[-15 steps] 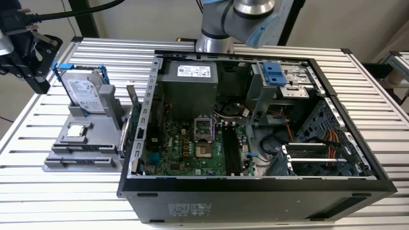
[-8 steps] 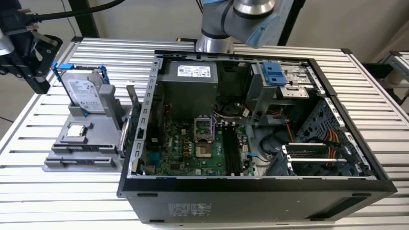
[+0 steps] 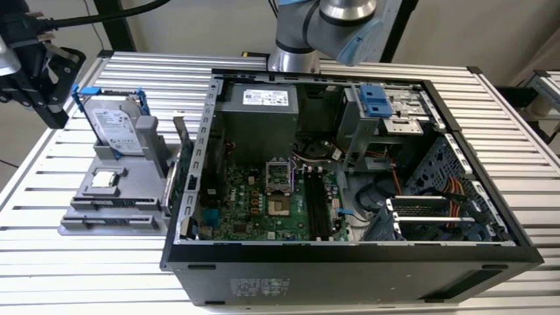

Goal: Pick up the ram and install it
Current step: 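Pick up the ram and move it above insertion slot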

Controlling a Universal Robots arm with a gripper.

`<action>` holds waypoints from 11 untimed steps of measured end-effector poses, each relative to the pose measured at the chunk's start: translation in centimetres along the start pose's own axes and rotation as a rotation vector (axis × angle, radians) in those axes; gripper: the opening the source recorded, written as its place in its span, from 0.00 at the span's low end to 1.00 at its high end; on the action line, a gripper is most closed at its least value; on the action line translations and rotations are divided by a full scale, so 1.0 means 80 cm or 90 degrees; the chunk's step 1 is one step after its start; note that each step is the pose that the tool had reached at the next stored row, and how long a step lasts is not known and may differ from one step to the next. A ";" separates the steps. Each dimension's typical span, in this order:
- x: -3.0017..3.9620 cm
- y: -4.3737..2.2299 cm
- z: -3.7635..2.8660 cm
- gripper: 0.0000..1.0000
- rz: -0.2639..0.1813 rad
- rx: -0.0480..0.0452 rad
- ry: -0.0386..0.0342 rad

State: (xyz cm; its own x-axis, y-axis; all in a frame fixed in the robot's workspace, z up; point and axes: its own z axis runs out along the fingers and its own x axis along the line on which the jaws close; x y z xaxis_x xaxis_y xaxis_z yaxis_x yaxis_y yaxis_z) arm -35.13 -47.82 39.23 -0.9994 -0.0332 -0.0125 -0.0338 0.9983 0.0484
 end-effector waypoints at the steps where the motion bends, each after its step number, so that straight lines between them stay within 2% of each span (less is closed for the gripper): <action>1: 0.0000 0.0000 0.0000 0.00 -0.004 0.0000 0.0002; 11: 0.0000 0.0000 0.0000 0.00 -0.045 -0.0005 0.0022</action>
State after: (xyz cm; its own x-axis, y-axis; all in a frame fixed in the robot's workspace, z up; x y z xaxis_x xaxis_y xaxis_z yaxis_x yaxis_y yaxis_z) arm -35.13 -47.83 39.22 -0.9945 -0.1036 -0.0125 -0.1040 0.9934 0.0484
